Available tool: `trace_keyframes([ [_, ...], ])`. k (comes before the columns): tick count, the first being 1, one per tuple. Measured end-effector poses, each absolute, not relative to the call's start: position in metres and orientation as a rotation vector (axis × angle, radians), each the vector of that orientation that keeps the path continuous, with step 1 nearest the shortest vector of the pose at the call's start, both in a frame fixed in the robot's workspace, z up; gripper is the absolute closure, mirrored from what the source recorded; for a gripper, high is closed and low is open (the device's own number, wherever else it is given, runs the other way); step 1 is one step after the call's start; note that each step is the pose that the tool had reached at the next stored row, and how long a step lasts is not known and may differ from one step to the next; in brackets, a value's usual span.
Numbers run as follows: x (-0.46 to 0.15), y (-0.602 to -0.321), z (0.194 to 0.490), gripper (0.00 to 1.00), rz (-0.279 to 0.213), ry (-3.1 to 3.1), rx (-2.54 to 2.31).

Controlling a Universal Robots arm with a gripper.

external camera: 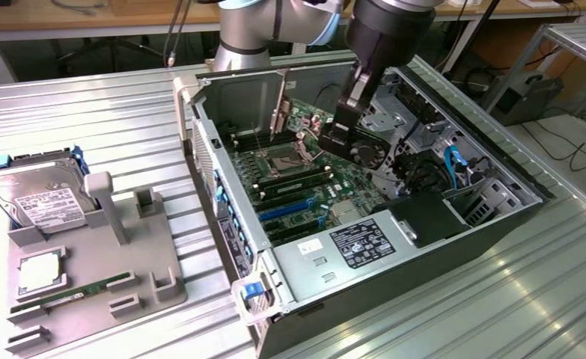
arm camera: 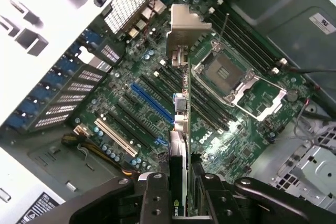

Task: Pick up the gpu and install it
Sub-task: 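Insert the gpu into the slot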

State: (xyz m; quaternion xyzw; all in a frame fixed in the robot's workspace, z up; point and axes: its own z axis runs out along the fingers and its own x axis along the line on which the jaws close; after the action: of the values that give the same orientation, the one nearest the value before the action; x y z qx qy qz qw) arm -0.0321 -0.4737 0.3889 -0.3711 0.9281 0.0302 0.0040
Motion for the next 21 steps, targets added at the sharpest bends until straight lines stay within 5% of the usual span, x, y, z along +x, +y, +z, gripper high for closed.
trace_keyframes([
  [21,-0.032,-0.474,0.376,0.74,0.095,2.546,-1.848],
])
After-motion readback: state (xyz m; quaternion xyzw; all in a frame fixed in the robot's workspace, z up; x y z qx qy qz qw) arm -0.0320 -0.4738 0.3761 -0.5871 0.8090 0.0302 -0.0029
